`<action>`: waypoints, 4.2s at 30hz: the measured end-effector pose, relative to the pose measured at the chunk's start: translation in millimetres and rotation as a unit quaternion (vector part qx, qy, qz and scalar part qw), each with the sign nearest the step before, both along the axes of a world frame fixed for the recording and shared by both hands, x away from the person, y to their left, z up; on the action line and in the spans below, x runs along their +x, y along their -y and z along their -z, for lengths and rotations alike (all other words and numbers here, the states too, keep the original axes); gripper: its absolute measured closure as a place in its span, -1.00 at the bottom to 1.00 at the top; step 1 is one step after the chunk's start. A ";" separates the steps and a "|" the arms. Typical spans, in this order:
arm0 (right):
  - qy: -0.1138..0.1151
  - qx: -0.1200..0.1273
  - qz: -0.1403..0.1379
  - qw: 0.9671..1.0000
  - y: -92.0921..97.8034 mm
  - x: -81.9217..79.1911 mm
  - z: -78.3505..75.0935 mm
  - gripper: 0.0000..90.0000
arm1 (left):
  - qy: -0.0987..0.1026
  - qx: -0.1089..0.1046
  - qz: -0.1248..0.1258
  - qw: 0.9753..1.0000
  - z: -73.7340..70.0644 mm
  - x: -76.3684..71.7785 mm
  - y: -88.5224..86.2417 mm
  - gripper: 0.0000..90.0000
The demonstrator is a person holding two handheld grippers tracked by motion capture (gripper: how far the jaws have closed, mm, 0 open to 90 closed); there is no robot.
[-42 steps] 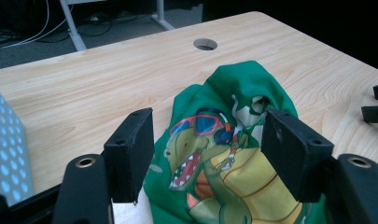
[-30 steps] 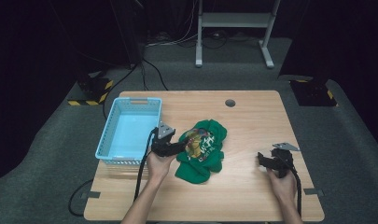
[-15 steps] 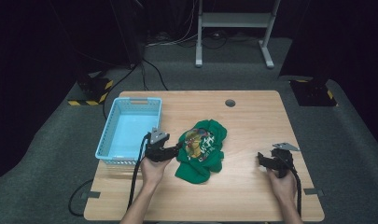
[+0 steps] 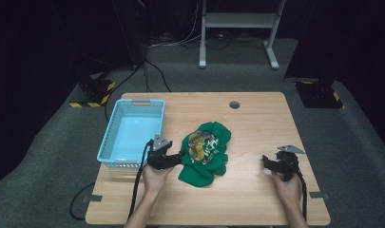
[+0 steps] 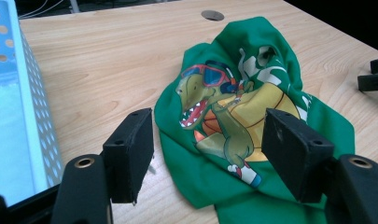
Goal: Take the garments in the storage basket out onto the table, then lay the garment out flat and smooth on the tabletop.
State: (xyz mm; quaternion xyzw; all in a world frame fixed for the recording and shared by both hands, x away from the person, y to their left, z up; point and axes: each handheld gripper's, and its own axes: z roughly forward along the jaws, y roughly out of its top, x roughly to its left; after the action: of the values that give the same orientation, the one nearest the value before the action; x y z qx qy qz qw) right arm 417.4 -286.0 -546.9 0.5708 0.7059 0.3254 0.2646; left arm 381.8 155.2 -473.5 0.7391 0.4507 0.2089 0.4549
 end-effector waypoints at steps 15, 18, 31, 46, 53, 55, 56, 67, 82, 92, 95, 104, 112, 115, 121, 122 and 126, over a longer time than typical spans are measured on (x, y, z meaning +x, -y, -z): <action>0.000 0.000 0.000 1.000 0.0 0.0 0.0 -0.53 | -0.022 0.000 0.011 1.000 20.8 -8.8 3.5 -0.22; 0.000 0.000 0.000 1.000 0.0 0.0 0.0 -0.53 | -0.021 0.000 0.009 1.000 23.7 -9.7 5.1 -0.22; 0.000 0.000 0.000 1.000 0.0 -0.2 0.0 -0.53 | -0.041 -0.015 0.022 0.999 42.6 -11.2 12.1 -0.22; 0.000 0.000 0.000 1.000 0.0 -0.1 0.0 -0.53 | -0.049 -0.001 0.010 0.999 56.5 -5.4 23.5 -0.21; 0.000 0.000 0.000 1.000 0.0 -0.1 0.0 -0.53 | -0.053 0.017 -0.008 0.998 66.1 0.1 26.2 -0.21; 0.000 0.000 0.000 1.000 0.0 -0.1 0.0 -0.53 | -0.052 0.018 -0.010 0.998 66.9 0.5 26.6 -0.21; 0.000 0.000 0.000 1.000 0.0 -0.1 0.0 -0.53 | -0.053 0.014 -0.012 0.998 67.8 1.8 27.7 -0.20; 0.000 0.000 0.000 1.000 0.0 -0.1 0.0 -0.53 | -0.050 0.021 -0.025 0.998 70.3 10.4 31.3 -0.21; -0.003 0.000 -0.014 1.000 -1.8 -0.6 0.1 -0.61 | -0.057 0.062 -0.042 0.996 71.0 13.0 39.0 -0.26; -0.005 0.000 -0.026 1.000 -0.7 -2.6 -0.1 -0.61 | -0.054 0.076 -0.041 0.995 71.1 12.3 42.1 -0.30; -0.006 -0.001 -0.041 0.999 -5.2 -7.1 -0.6 -0.53 | -0.054 0.076 -0.042 0.995 71.2 12.2 42.4 -0.30; 0.007 0.012 -0.121 0.993 -49.9 -18.0 -0.5 -0.39 | -0.049 0.078 -0.027 0.995 70.9 11.5 43.5 -0.14; 0.019 0.019 -0.176 0.984 -93.2 -11.2 -3.7 -0.24 | -0.046 0.076 -0.015 0.996 70.8 11.0 43.6 -0.01; 0.010 0.026 -0.186 0.982 -104.0 -6.6 -2.2 -0.19 | -0.046 0.076 -0.011 0.996 70.7 10.9 43.5 0.05; 0.017 0.030 -0.205 0.978 -120.0 -2.8 -2.6 -0.03 | -0.045 0.074 -0.006 0.996 70.7 10.8 43.6 0.09; 0.020 0.030 -0.210 0.977 -122.2 -2.5 -2.6 0.01 | -0.045 0.073 -0.003 0.996 70.7 10.6 43.8 0.13; 0.015 0.021 -0.221 0.975 -130.0 0.3 -2.1 0.15 | -0.044 0.070 0.006 0.997 70.6 10.1 44.3 0.27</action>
State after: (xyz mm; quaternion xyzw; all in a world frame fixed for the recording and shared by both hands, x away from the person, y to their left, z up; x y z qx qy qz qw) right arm 417.7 -156.1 -544.8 0.4013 0.8035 0.3988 0.1852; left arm 391.9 110.9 -544.2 0.7804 0.4504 0.2045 0.3825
